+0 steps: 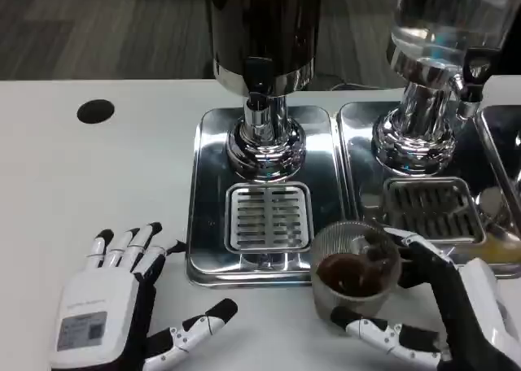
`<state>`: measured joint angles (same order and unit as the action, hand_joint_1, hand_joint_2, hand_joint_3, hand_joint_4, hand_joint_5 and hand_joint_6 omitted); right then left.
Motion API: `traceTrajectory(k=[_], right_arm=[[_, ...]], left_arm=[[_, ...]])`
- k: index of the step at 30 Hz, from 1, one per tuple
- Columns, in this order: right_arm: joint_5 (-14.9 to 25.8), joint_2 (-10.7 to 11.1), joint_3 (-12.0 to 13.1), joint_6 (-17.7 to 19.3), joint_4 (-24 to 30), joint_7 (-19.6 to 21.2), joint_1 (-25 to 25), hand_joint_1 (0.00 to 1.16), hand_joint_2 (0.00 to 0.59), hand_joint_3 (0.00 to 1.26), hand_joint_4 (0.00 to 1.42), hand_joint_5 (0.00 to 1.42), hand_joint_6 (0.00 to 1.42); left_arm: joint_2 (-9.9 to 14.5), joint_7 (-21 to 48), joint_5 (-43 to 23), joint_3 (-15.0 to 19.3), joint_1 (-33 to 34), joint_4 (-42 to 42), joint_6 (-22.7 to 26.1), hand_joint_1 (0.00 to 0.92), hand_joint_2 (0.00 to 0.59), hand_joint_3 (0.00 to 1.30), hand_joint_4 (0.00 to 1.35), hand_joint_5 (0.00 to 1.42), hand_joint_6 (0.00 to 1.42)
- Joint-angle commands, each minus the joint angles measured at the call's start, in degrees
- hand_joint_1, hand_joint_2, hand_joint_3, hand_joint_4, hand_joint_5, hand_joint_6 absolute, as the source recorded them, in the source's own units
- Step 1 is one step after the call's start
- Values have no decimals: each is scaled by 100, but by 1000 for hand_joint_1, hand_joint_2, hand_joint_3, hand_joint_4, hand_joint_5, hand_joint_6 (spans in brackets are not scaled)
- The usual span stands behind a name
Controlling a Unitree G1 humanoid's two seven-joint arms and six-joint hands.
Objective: Grasp the cup under the faucet to collect the drink, then remove the cup.
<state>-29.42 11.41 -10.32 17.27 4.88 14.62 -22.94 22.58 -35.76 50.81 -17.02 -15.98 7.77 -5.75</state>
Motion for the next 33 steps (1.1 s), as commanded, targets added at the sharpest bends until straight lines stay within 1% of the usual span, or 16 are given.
traceTrajectory(k=[1, 8, 14, 16, 19, 22, 25, 33], right_arm=[[-42, 12, 13, 355, 53, 171, -85, 777, 222, 551, 593, 471, 496], [-99, 83, 14, 507, -308, 245, -60, 773, 220, 551, 593, 471, 492], [-95, 86, 32, 586, -591, 311, 47, 771, 220, 549, 593, 471, 486], [-90, 79, 21, 620, -683, 331, 80, 755, 218, 507, 563, 456, 478], [-130, 103, -18, 689, -740, 330, 129, 746, 217, 403, 485, 412, 442], [-102, 116, -50, 727, -760, 266, 151, 734, 213, 299, 413, 379, 437], [-38, 121, -54, 752, -809, 207, 181, 732, 212, 281, 397, 368, 437], [55, 198, -67, 917, -948, 83, 268, 717, 200, 172, 314, 322, 416]], left_arm=[[37, 10, 138, -51, -74, -75, 44, 0, 99, 357, 0, 131, 47], [56, 16, 166, 18, -225, -213, 54, 0, 99, 357, 0, 131, 47], [70, 35, 170, 47, -328, -306, 67, 0, 99, 357, 0, 131, 47], [73, 45, 157, 61, -341, -317, 66, 0, 99, 357, 0, 131, 47], [64, 49, 147, 72, -349, -329, 70, 0, 99, 357, 0, 131, 47], [50, 69, 76, 67, -339, -264, 25, 0, 99, 370, 0, 130, 47], [44, 58, 9, 79, -354, -196, -5, 0, 108, 386, 0, 130, 47], [95, 63, -111, 135, -352, -211, -48, 0, 109, 396, 0, 131, 48]])
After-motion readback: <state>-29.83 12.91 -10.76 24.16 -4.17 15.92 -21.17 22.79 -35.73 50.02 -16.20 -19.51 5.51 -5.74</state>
